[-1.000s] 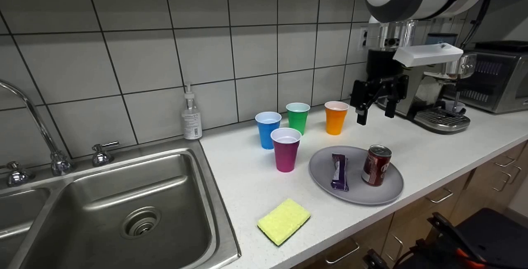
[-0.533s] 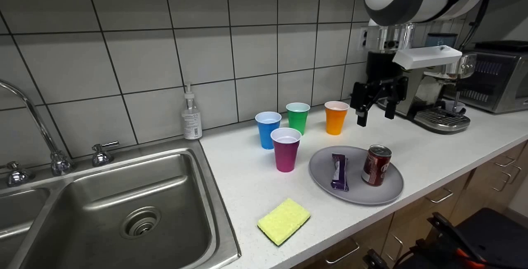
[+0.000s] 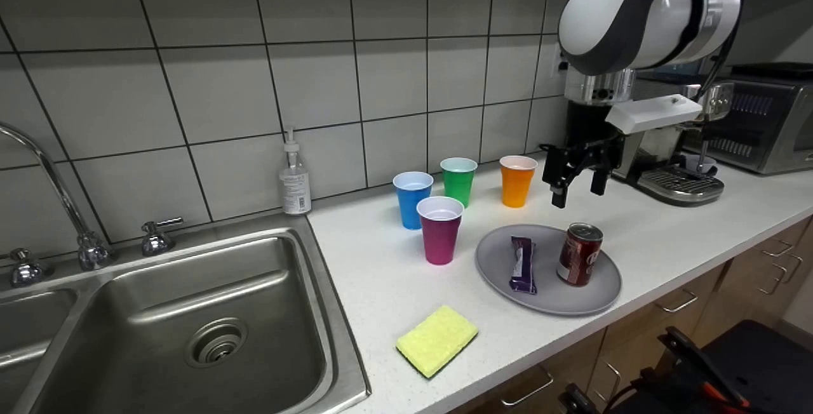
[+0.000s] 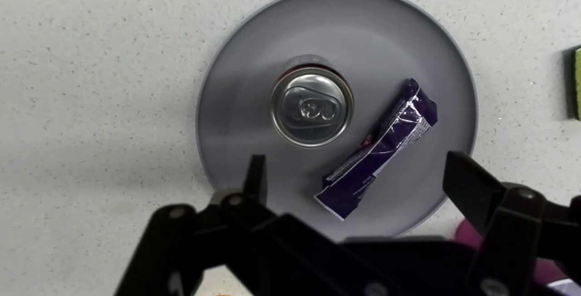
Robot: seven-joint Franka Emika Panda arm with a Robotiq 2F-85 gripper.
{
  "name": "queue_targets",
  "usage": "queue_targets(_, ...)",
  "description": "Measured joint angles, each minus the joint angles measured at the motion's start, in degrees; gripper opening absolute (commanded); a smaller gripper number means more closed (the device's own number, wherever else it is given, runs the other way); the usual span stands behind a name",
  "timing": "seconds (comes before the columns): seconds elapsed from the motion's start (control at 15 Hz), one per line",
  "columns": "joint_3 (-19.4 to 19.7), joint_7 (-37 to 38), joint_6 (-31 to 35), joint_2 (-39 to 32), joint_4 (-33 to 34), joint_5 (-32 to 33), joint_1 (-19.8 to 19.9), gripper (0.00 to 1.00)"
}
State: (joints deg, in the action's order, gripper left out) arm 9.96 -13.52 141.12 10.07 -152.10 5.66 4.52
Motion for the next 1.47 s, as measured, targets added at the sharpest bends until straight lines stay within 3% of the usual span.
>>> queue_targets(0.47, 0.46, -3.58, 5.23, -5.27, 0.02, -0.2, 0.05, 1.0)
queue_targets(1.47, 0.46, -3.85, 10.46, -12.27, 0.02, -0.17, 1.14, 1.0)
